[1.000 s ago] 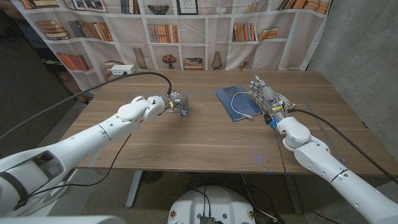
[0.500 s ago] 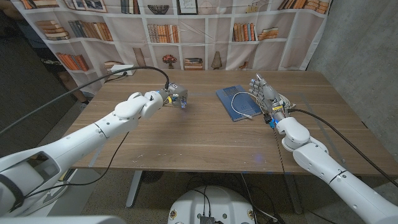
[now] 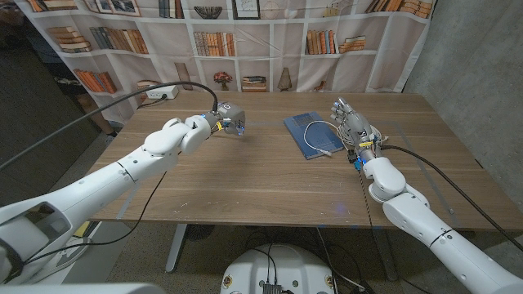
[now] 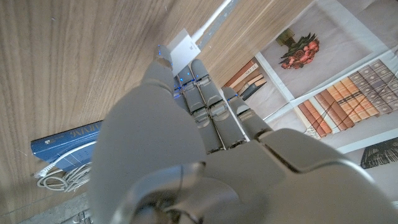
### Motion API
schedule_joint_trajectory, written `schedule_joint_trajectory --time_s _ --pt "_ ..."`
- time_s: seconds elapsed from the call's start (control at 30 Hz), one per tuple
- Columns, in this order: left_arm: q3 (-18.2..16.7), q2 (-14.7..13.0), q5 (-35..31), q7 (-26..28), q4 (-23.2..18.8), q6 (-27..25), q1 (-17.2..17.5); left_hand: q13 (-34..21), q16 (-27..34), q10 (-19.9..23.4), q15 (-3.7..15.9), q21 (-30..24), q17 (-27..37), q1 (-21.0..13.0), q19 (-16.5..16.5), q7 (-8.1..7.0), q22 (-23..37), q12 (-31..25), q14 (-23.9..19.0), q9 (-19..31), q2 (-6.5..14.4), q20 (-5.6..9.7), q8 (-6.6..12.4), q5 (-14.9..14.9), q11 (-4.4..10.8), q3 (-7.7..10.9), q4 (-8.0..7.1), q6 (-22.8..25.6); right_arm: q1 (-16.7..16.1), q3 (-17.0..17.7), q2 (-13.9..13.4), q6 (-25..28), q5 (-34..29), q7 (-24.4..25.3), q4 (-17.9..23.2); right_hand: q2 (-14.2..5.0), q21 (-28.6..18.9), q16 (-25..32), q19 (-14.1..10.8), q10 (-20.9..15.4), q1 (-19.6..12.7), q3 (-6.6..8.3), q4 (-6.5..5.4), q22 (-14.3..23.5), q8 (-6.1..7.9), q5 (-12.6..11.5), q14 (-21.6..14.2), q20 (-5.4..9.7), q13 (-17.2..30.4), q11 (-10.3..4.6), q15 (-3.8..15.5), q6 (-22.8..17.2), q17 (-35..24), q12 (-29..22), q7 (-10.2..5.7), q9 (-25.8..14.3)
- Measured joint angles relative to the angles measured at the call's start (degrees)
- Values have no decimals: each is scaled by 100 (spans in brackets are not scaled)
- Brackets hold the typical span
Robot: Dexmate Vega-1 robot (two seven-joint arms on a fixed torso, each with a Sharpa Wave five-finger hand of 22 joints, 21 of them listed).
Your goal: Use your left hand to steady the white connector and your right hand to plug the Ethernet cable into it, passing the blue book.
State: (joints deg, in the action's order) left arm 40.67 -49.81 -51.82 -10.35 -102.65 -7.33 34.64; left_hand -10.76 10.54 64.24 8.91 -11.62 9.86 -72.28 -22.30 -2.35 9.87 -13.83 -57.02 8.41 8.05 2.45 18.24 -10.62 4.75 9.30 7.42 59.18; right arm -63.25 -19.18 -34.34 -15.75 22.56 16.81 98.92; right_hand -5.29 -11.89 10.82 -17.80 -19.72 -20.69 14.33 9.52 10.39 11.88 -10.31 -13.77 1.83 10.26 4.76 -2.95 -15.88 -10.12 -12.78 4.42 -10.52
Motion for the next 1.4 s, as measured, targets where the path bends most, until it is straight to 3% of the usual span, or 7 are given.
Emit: schedule_joint_trajectory --time_s 0.23,0.43,0.73,0.87,1.27,1.4 --pt "-127 -60 228 -94 -88 78 28 -41 0 13 6 0 0 0 0 0 0 -13 -6 1 0 0 -7 1 -11 0 0 1 -178 59 -57 134 -326 295 297 -3 0 0 -74 -139 -512 120 115 0 23 -11 -110 70 0 -183 110 -155 0 -44 -155 0" --pt "-272 -70 950 -358 63 572 -60 -42 0 56 6 0 1 59 -42 0 1 -17 -33 3 -60 0 -14 4 5 25 25 43 -371 116 -158 402 -621 561 694 73 0 0 -122 -190 -843 206 106 1 23 -11 -121 62 0 -295 185 -191 27 -44 -220 -25" --pt "-457 -126 1654 -446 257 935 -174 -49 0 82 6 0 1 36 -42 -5 15 -17 -33 5 -83 0 -53 24 18 48 48 120 -587 138 -282 1123 -1348 1099 1202 309 -88 41 -525 -409 -1408 261 99 1 23 -11 -506 73 0 -388 278 -359 26 -44 -317 -30" --pt "-528 -159 1736 -310 236 970 -141 -50 0 83 6 0 1 36 -42 8 15 -17 -33 5 -83 0 -62 27 19 48 48 175 -649 134 -296 1294 -1587 1250 1345 421 -133 44 -705 -550 -1565 261 99 1 23 -11 -674 74 0 -408 347 -451 26 -89 -325 -29" --pt "-824 -186 1973 471 158 1016 144 -51 1 84 6 0 2 37 -41 0 14 -13 -32 5 -82 0 -50 21 20 71 71 184 -739 27 -336 1740 -2116 1424 1663 512 -133 46 -787 -570 -1701 243 82 16 23 -11 -759 72 0 -427 371 -481 26 -89 -338 -29" --pt "-883 -169 2113 705 174 1074 194 -51 1 84 6 0 2 38 -41 0 14 -11 -31 6 -82 0 -50 20 21 71 71 184 -759 -29 -338 1865 -2244 1475 1787 533 -133 46 -787 -613 -1782 243 82 16 23 -11 -764 72 0 -470 376 -554 26 -89 -410 -29"
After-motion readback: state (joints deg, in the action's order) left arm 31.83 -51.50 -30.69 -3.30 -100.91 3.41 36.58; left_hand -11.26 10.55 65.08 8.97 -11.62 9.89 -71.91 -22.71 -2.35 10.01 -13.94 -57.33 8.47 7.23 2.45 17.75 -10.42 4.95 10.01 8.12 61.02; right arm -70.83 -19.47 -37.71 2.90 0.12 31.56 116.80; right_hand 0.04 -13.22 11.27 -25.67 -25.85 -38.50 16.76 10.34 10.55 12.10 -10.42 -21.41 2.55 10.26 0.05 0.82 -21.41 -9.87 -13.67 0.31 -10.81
